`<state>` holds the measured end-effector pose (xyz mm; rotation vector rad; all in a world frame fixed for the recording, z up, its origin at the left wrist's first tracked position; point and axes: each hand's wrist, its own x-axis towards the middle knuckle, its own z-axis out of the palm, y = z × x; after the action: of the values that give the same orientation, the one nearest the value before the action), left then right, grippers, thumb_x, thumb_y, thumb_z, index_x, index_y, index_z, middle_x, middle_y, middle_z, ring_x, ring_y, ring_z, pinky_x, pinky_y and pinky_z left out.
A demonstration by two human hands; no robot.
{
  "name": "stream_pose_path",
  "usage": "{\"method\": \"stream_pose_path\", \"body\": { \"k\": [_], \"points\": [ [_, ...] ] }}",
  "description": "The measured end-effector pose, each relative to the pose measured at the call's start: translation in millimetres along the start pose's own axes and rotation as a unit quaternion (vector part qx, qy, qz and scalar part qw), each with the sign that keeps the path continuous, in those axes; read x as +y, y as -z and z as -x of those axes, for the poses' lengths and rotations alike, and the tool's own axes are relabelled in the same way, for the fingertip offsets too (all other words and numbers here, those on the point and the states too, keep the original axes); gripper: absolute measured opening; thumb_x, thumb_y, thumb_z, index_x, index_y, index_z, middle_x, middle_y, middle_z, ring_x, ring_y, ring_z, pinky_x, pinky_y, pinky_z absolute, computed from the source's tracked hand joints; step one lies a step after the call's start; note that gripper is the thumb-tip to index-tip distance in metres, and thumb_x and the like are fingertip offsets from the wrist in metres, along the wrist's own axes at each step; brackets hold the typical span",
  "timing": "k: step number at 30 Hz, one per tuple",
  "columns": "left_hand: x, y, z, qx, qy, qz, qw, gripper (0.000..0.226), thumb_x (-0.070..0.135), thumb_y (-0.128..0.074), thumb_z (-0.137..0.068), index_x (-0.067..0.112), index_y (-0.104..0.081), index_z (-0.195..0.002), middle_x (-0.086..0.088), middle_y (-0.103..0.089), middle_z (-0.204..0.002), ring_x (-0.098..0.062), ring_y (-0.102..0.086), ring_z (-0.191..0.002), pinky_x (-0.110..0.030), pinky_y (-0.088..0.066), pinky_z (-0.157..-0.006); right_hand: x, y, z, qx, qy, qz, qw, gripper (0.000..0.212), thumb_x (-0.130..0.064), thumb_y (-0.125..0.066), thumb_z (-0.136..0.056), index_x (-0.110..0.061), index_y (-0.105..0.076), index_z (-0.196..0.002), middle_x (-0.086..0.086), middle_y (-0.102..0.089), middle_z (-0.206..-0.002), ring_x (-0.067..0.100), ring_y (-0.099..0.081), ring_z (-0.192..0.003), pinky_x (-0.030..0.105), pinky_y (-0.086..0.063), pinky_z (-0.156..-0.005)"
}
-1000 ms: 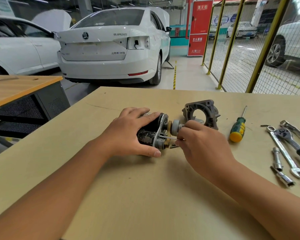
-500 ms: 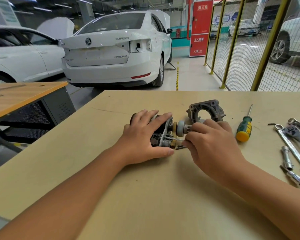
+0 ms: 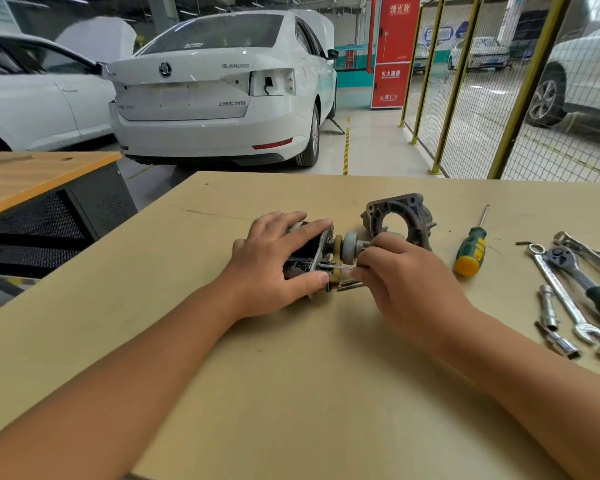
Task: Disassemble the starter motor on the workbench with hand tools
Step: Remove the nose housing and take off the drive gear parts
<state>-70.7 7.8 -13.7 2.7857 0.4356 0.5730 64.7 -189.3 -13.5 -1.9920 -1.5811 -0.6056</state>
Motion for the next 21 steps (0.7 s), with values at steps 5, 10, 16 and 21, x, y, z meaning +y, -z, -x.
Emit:
{"method": "stream_pose_path", "body": {
  "k": [5,10,16,21],
  "points": [
    [1.8,3.2,0.5,-0.022,0.002,0.0,1.0,0.086,0.082,-0.047,-0.07,0.07,-0.016,-0.149,0.018,-0.022,-0.165,-0.015,-0.011,-0.154,-0.064,-0.031,-0.112,-1.1,-0.9,0.7,0.018,-0.012,0.004,1.0,0.009,-0.02,-0.071,-0.092,-0.013,-0.075,-0.091,0.004,-0.061,-0.084,0.034,-0.061,-0.064,0.04,-0.052,-0.049],
    [5.7,2.7,2.8,-0.034,-0.023,0.027,0.999,0.078,0.078,-0.058,-0.069,0.074,-0.03,-0.141,0.022,-0.004,-0.169,-0.008,0.005,-0.157,-0.064,-0.021,-0.116,-5.3,0.2,1.4,0.024,-0.029,0.03,0.999,0.01,-0.02,-0.079,-0.084,-0.013,-0.072,-0.08,0.001,-0.06,-0.079,0.031,-0.06,-0.061,0.034,-0.048,-0.046],
    [5.8,4.6,2.8,-0.016,-0.028,0.062,0.998,0.054,0.07,-0.069,-0.067,0.064,-0.059,-0.119,0.023,-0.017,-0.167,-0.007,-0.005,-0.156,-0.064,-0.016,-0.118,-7.9,1.2,-0.3,0.05,-0.023,0.073,0.996,0.014,-0.025,-0.083,-0.078,-0.016,-0.072,-0.078,-0.002,-0.065,-0.079,0.03,-0.058,-0.077,0.04,-0.044,-0.066],
    [2.4,8.3,2.2,-0.034,-0.047,0.072,0.996,0.045,0.079,-0.067,-0.067,0.067,-0.058,-0.109,0.024,-0.023,-0.164,-0.006,-0.013,-0.152,-0.063,-0.022,-0.113,-5.9,-0.3,1.3,0.059,-0.036,0.078,0.995,0.014,-0.027,-0.081,-0.081,-0.017,-0.071,-0.079,-0.003,-0.064,-0.081,0.029,-0.058,-0.08,0.04,-0.04,-0.071]
  ]
}}
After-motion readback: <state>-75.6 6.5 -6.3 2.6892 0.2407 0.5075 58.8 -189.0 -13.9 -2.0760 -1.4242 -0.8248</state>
